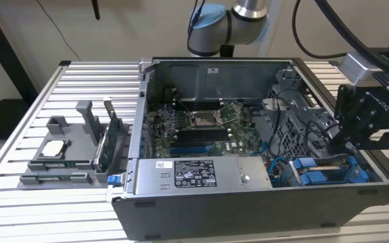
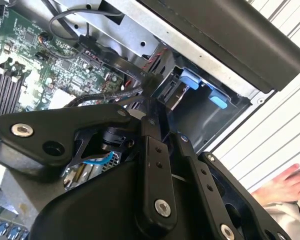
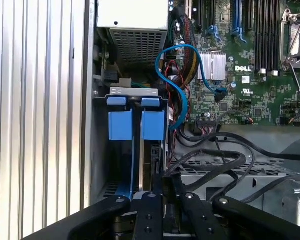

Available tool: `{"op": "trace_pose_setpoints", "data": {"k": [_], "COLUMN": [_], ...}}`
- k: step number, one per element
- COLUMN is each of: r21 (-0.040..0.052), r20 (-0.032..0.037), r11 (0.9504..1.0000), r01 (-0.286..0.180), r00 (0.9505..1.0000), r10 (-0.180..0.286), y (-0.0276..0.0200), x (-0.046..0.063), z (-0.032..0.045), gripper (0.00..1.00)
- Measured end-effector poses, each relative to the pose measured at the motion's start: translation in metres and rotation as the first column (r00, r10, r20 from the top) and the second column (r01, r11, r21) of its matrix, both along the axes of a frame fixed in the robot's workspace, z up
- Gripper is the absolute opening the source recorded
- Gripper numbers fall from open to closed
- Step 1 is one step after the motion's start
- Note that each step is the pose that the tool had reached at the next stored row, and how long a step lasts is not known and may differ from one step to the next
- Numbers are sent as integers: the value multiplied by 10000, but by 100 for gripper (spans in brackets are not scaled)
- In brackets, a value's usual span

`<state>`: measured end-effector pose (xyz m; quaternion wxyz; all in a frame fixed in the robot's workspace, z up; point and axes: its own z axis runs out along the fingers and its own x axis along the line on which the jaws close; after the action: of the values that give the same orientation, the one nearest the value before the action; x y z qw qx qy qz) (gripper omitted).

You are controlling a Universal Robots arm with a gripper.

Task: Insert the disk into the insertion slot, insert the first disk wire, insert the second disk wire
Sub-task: 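Insert the first disk wire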

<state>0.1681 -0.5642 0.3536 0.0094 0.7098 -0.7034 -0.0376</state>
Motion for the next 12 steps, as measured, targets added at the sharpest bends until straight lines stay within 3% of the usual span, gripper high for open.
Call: {"op": "trace_pose_setpoints", "data": {"k": [12], "r21": [-2], "r20": [-22], "r11": [10000], "r01": [-1], "r00": [10000], "r10": [1], "y": [-1], "x": [34], "z": [-30], "gripper": [19]}}
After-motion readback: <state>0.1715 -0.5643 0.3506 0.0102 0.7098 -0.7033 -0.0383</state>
